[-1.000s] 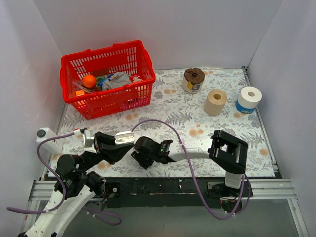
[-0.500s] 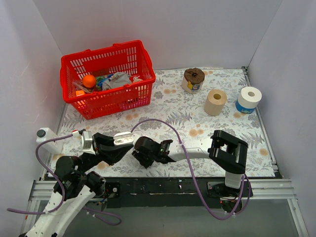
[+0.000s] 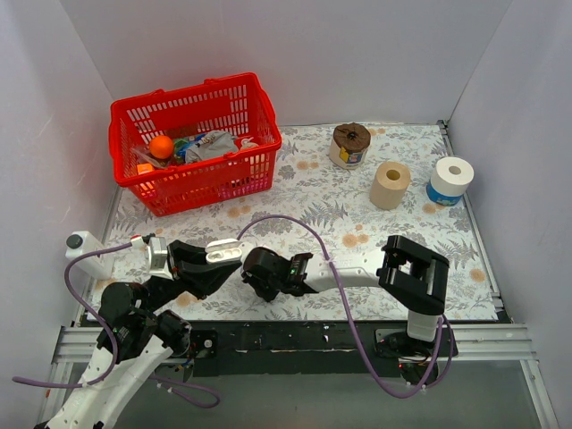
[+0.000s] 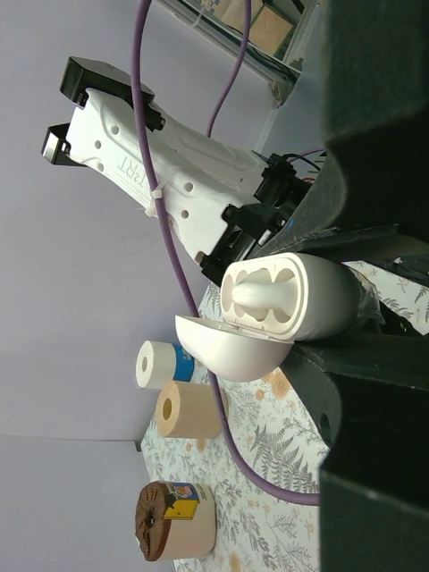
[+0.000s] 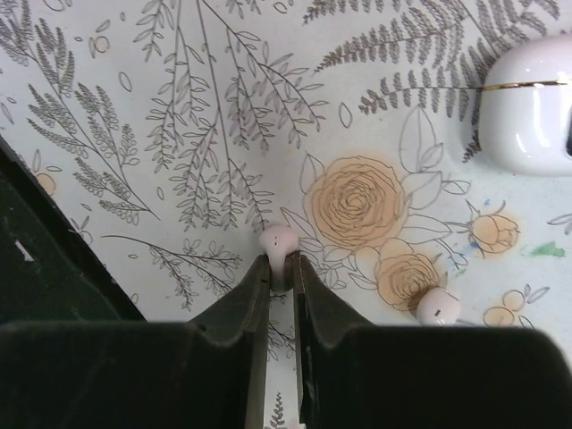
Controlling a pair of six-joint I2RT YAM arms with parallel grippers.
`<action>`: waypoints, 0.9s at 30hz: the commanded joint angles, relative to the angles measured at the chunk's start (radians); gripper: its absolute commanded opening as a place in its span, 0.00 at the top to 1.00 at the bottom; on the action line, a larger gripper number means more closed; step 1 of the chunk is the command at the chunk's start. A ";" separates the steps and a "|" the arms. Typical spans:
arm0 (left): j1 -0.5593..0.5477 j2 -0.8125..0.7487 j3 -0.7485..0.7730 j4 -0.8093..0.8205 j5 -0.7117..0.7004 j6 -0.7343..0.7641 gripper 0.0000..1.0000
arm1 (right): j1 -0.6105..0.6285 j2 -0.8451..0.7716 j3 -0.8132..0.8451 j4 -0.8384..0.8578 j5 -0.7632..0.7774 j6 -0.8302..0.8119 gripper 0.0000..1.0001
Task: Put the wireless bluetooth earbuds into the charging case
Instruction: Pick up the earbud from the center of the board.
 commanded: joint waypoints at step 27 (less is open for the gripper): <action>0.001 0.642 -0.003 0.769 0.544 -0.068 1.00 | -0.128 -0.768 0.360 -0.537 -0.252 -0.391 0.99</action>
